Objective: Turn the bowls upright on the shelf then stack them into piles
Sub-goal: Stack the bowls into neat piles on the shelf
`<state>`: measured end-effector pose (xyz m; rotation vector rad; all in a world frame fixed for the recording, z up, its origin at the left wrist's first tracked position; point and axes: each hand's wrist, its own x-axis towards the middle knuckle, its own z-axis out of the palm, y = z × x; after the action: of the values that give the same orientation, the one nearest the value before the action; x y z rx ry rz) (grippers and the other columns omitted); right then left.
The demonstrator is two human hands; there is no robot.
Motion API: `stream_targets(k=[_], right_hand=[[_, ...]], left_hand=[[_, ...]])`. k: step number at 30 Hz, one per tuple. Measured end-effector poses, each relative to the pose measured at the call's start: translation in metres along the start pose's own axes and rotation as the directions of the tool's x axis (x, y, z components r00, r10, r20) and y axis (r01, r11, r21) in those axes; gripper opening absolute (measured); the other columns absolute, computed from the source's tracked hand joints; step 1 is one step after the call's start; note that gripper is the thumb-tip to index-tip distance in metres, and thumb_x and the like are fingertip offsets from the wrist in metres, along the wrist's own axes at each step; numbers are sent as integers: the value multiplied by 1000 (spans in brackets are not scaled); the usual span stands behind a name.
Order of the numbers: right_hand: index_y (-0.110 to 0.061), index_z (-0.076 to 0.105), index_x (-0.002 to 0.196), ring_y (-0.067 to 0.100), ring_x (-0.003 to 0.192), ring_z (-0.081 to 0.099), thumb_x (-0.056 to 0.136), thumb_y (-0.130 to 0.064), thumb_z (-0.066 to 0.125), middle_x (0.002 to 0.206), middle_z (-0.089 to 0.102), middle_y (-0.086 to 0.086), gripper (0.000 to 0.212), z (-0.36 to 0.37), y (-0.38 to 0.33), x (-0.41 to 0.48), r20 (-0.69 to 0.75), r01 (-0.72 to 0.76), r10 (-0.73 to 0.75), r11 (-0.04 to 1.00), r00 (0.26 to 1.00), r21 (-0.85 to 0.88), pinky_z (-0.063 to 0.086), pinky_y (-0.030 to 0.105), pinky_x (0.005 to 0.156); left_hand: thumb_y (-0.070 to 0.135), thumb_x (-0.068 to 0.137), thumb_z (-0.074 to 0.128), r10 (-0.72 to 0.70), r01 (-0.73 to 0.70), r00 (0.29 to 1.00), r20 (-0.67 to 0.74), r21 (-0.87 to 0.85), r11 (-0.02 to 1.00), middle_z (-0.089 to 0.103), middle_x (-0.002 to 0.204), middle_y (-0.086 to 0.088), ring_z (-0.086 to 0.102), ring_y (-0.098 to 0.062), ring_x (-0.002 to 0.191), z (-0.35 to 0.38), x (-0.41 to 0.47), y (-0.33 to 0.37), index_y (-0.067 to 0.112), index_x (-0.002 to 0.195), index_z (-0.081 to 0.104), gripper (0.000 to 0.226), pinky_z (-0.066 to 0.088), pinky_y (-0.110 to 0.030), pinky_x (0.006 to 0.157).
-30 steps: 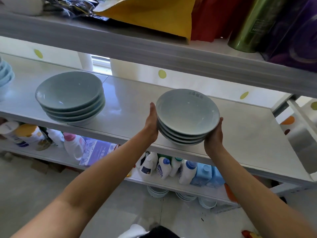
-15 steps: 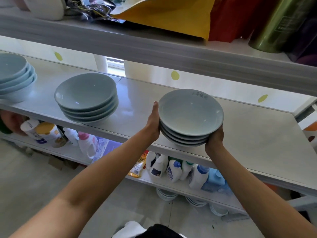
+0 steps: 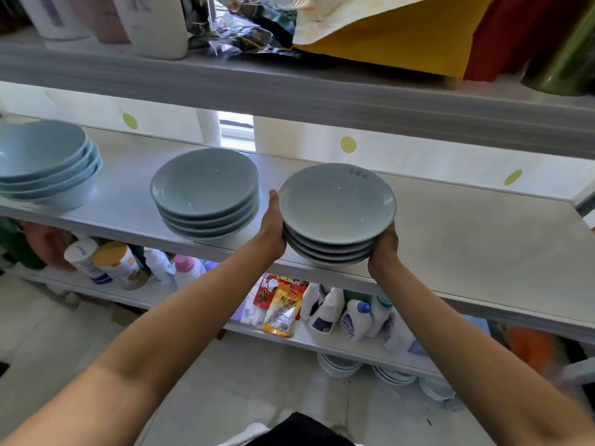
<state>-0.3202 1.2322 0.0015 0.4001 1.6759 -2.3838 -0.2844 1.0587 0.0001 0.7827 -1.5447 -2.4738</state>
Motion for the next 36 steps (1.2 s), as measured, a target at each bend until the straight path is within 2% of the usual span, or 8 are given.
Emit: stream_targets(k=[3,5,8,14,21,28,33,36], right_hand=[[-23,60,100,12,82,59,98,-37,39,90,64,-5,26,12,4,-2,7,0,0,1000,1000,2,47,26,65],[-22,61,98,12,81,59,98,-38,41,90,64,-4,26,17,6,-2,-2,-13,13,1000,1000,11,48,26,65],[-24,62,90,12,79,60,96,-38,44,88,65,-4,24,23,8,-3,-12,-29,29,999,1000,20,48,26,65],[-19,60,105,13,81,59,96,-38,43,92,64,-3,27,33,16,0,-21,-18,18,1000,1000,18,48,26,65],[-18,59,108,17,87,59,96,-36,44,97,63,0,26,40,21,2,-35,-24,25,1000,999,19,50,27,70],[-19,59,110,16,87,58,96,-37,43,97,63,-1,28,40,23,-1,-53,-11,10,1000,999,-10,49,27,69],[-19,58,108,13,80,57,97,-36,43,88,62,-5,26,43,19,-8,-63,-10,10,1000,998,0,47,24,63],[-18,58,118,16,87,58,98,-45,39,94,63,-2,39,43,18,-13,-65,-26,26,1000,998,-1,49,28,73]], left_hand=[[56,98,17,30,-30,1000,9,-3,1000,65,105,-3,59,-17,100,-13,3,3,18,121,57,60,47,-30,83],[54,99,15,40,-40,999,23,4,999,64,102,-2,59,-14,96,-17,3,6,18,121,56,59,49,-27,79],[53,99,14,50,-50,998,29,11,999,63,106,-4,56,-18,104,-22,5,9,15,127,54,61,49,-27,78],[52,100,12,48,-48,997,52,-12,999,63,108,-2,54,-18,108,-31,11,13,17,126,53,61,43,-31,91],[51,100,16,54,-53,996,65,-18,998,64,103,0,56,-17,103,-40,11,16,17,127,53,57,48,-26,79],[55,99,16,66,-65,993,97,-20,998,60,123,-8,55,-22,114,-42,11,16,19,129,53,59,48,-31,87],[54,99,15,55,-51,992,117,-36,998,62,112,-5,55,-20,110,-41,5,16,18,126,54,59,45,-33,92],[58,97,15,41,-38,991,124,-25,999,61,121,-7,54,-22,116,-44,2,16,16,131,52,65,45,-32,90]])
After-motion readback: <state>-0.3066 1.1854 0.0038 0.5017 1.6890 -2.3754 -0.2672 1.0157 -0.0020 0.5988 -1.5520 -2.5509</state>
